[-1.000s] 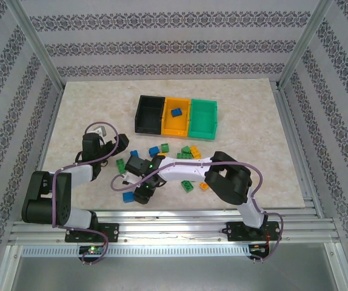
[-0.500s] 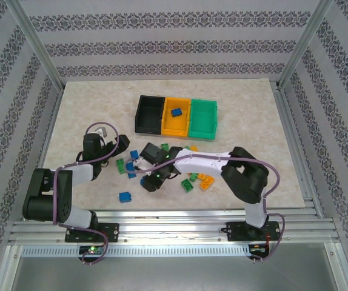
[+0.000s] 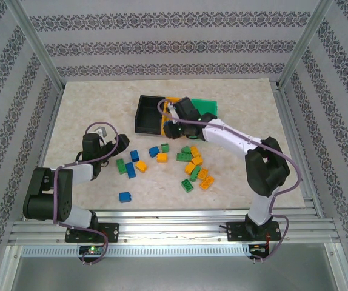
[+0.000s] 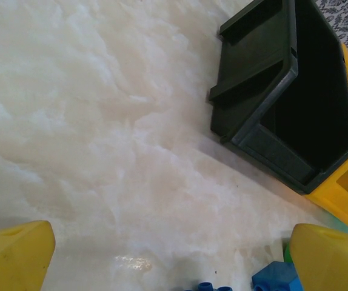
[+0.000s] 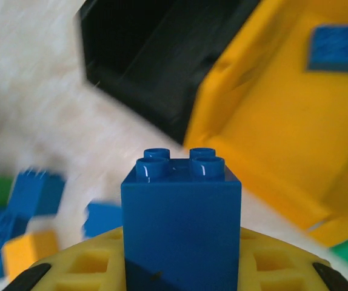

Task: Sort the legos into containers by color
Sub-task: Place the lego in the container, then pick up the lego from the bottom-left of the table.

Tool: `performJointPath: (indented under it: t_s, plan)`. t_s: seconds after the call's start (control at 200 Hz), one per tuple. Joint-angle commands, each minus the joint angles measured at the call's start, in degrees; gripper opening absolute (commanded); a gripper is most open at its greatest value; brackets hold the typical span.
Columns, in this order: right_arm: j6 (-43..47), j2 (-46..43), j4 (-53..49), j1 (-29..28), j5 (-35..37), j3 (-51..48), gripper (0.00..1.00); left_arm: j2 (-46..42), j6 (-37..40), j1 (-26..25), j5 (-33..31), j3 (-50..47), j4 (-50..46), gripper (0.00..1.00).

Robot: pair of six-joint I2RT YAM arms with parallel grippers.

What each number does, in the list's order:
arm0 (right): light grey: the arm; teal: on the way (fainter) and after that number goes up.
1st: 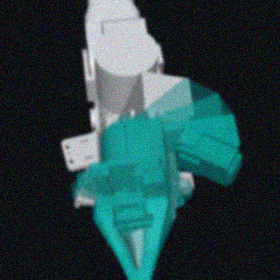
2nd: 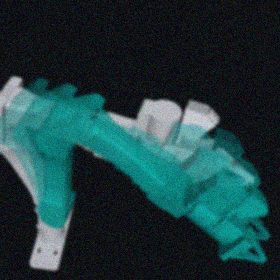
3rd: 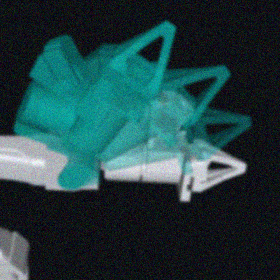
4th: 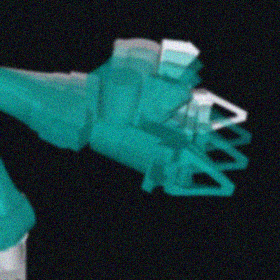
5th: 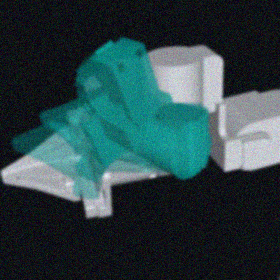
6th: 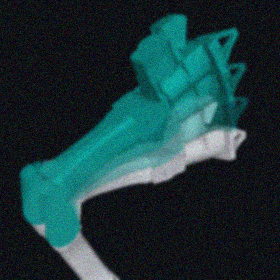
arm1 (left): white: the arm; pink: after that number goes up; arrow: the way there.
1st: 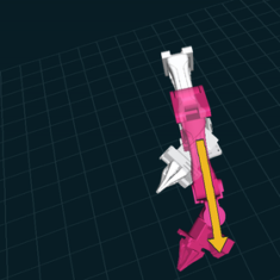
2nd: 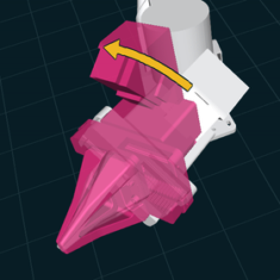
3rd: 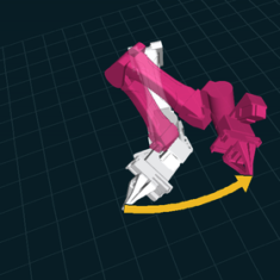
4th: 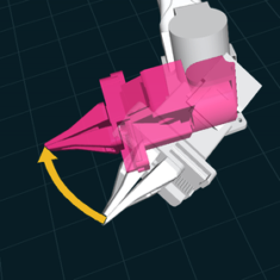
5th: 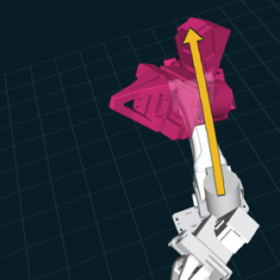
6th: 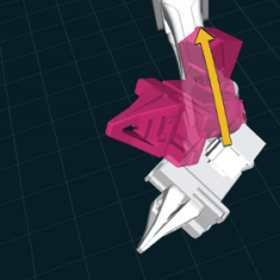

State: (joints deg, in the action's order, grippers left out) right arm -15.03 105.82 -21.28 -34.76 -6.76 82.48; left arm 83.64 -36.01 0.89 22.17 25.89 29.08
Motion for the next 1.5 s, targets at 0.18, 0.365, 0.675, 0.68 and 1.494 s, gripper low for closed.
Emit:
performJointPath:
  t_s: [0.18, 0.365, 0.675, 0.68, 1.494]
  plan:
    - [0.2, 7.1, -5.5, 6.3, 0.0, 12.3, 0.75, -0.8, -0.6, 1.1, 0.7, 0.8, 2.0, 0.99]
    - [3.1, 2.5, -2.6, 2.6, 1.6, 6.7, 0.79, -0.5, -0.9, 1.3, 1.4, 0.9, 2.4, 0.99]
    - [5.0, -5.5, -3.6, -7.9, 1.7, -3.0, 0.75, 0.7, -1.2, 1.3, 1.6, 0.9, 3.2, 0.99]
    - [5.0, -5.6, -3.5, -8.2, 1.6, -3.2, 0.75, 0.7, -1.2, 1.4, 1.6, 0.9, 3.2, 0.99]
    - [12.8, 10.5, -3.6, -33.7, -5.6, 2.5, 0.72, 3.0, -4.8, 3.8, 4.4, -0.4, 7.5, 0.99]
